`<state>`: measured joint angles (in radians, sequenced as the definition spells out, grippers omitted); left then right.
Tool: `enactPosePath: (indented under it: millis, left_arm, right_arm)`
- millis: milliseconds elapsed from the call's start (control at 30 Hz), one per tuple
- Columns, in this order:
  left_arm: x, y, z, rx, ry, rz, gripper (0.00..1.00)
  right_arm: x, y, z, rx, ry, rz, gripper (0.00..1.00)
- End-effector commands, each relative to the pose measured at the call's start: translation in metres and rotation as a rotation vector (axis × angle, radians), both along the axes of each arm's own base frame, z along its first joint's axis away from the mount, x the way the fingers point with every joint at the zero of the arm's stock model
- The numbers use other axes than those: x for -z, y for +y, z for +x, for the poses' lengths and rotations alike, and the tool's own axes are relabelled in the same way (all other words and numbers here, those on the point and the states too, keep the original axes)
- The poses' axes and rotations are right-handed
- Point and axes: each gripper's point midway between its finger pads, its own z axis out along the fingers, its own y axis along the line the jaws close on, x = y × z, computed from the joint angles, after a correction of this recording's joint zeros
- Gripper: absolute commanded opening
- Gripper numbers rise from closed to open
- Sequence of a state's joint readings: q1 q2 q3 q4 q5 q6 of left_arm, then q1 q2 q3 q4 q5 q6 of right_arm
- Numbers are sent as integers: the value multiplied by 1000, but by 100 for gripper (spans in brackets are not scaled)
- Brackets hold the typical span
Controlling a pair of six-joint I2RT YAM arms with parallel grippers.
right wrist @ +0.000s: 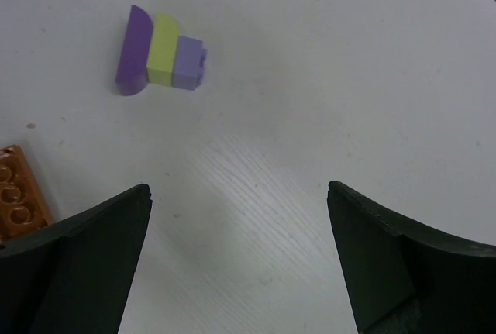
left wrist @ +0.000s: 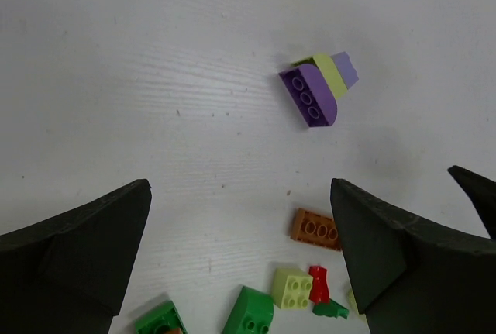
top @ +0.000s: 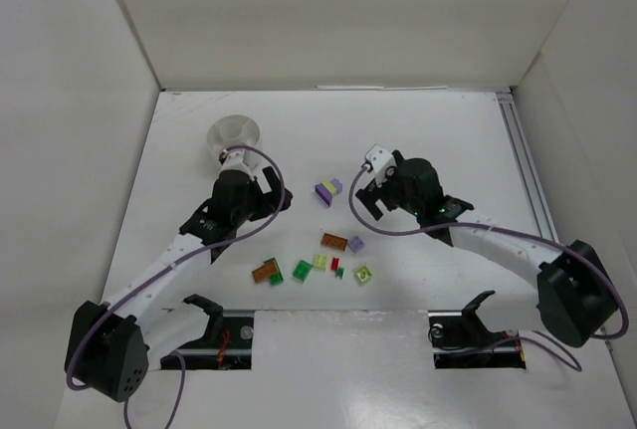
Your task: Sort the legos into containers by color
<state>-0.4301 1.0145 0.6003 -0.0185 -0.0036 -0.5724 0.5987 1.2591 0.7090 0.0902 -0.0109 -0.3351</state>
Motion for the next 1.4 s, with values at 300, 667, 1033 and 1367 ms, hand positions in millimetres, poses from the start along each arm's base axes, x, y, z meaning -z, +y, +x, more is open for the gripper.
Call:
enactPosePath:
  millis: [300, 667, 1033, 1367]
  left_arm:
    - [6, 21, -27, -181, 85, -73, 100]
    - [10, 26, -27, -194, 84, -51, 100]
    - [5, 29, -26, -208, 54, -57, 100]
    - [5, 29, -26, -208, 54, -57, 100]
  right_arm:
    - [16, 115, -77, -425, 119, -98, 79]
    - [79, 130, -163, -559, 329, -267, 66]
    - [106, 124, -153, -461, 356, -344, 61]
    - [102, 125, -141, -392, 318, -331, 36]
